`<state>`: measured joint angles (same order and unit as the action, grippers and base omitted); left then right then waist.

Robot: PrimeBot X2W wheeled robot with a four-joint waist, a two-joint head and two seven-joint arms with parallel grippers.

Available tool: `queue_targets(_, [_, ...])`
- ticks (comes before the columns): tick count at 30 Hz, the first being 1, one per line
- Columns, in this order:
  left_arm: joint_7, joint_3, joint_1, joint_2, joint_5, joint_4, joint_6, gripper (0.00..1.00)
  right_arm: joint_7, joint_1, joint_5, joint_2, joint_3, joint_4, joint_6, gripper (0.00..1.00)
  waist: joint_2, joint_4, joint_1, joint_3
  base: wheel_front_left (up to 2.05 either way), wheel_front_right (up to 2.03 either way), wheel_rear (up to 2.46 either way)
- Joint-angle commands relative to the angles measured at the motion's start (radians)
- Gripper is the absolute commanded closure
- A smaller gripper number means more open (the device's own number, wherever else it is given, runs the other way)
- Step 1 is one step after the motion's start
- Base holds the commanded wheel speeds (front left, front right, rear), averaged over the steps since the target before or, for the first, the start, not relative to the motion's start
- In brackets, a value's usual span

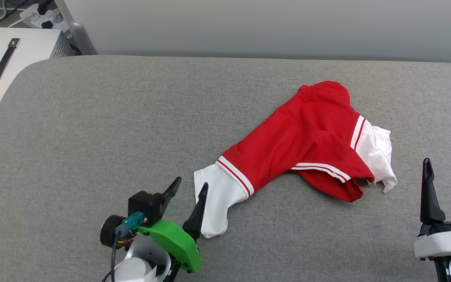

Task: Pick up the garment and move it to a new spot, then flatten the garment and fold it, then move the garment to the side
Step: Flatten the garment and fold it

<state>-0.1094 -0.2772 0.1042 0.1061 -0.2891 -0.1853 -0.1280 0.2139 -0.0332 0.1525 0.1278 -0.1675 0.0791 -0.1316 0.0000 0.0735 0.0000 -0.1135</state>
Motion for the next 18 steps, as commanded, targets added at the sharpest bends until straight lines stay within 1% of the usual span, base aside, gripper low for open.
queue_targets(1, [0.063, -0.012, 0.029, 0.008, -0.009, -0.003, -0.002, 0.00, -0.003, -0.003, -0.001, -0.003, -0.004, 0.011, 0.001, 0.00, 0.0000, -0.003, 0.0000, -0.005, 0.00, 0.00, 0.00])
queue_targets(5, [0.279, -0.024, 0.038, 0.010, -0.024, 0.008, 0.040, 0.00, -0.002, -0.004, -0.008, -0.008, -0.003, 0.015, 0.001, 0.00, 0.0000, -0.016, 0.0000, -0.016, 0.00, 0.00, 0.00])
queue_targets(8, [0.455, -0.044, 0.020, 0.013, -0.041, 0.041, 0.065, 0.00, 0.000, -0.002, -0.012, -0.014, -0.004, 0.011, 0.001, 0.00, 0.0000, -0.024, 0.0000, -0.029, 0.00, 0.00, 0.00])
queue_targets(10, [0.547, -0.057, 0.009, 0.023, -0.037, 0.074, 0.086, 0.00, 0.001, 0.003, -0.015, -0.016, -0.003, 0.009, 0.001, 0.00, 0.0000, -0.029, 0.0000, -0.039, 0.00, 0.00, 0.00])
queue_targets(12, [0.617, -0.068, -0.001, 0.037, -0.029, 0.101, 0.099, 0.00, 0.003, 0.007, -0.017, -0.019, -0.004, 0.007, 0.001, 0.00, 0.0000, -0.033, 0.0000, -0.047, 0.00, 0.00, 0.00])
queue_targets(13, [0.635, -0.066, -0.001, 0.045, -0.018, 0.113, 0.114, 0.00, 0.003, 0.010, -0.018, -0.020, -0.002, 0.006, 0.001, 0.00, 0.0000, -0.036, 0.0000, -0.053, 0.00, 0.00, 0.00])
queue_targets(15, [0.647, -0.058, 0.000, 0.050, -0.009, 0.123, 0.135, 0.00, 0.004, 0.015, -0.020, -0.022, 0.002, 0.005, 0.001, 0.00, 0.0000, -0.042, 0.0000, -0.063, 0.00, 0.00, 0.00])
queue_targets(18, [0.670, -0.060, -0.004, 0.048, -0.015, 0.119, 0.145, 0.00, 0.004, 0.024, -0.023, -0.025, 0.006, 0.001, 0.001, 0.00, 0.0000, -0.048, 0.0000, -0.079, 0.00, 0.00, 0.00])
